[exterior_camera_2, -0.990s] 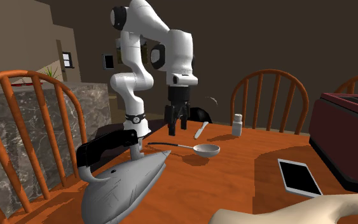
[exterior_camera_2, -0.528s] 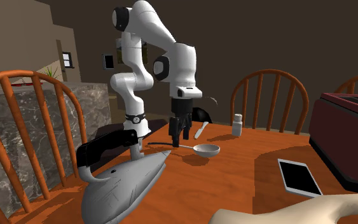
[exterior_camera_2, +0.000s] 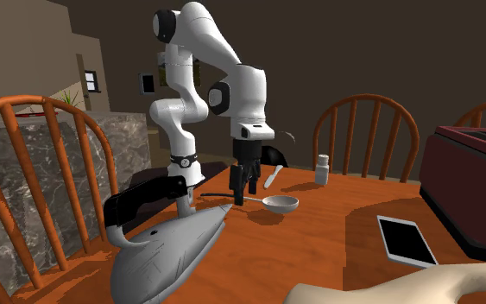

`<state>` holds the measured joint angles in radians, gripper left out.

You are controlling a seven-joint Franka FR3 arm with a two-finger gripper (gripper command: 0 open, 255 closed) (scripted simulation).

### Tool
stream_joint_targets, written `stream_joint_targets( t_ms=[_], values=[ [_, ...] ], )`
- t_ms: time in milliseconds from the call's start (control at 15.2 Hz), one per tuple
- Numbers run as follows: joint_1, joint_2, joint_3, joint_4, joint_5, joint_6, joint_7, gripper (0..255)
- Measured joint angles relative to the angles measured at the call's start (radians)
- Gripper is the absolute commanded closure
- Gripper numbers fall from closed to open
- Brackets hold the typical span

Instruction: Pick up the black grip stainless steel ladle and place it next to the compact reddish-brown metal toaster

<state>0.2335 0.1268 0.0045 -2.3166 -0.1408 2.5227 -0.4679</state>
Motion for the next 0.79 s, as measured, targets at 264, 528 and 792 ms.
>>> stream_joint_targets(
  t_ms=[264,528,792],
  values=[
    [0.0,0.0,0.0,0.0,0.0,0.0,0.0,255],
    [0.0,0.0,0.0,0.0,0.0,0.0,0.0,255],
    [0.0,-0.006,0.0,0.0,0.001,-0.006,-0.002,255]
  ],
)
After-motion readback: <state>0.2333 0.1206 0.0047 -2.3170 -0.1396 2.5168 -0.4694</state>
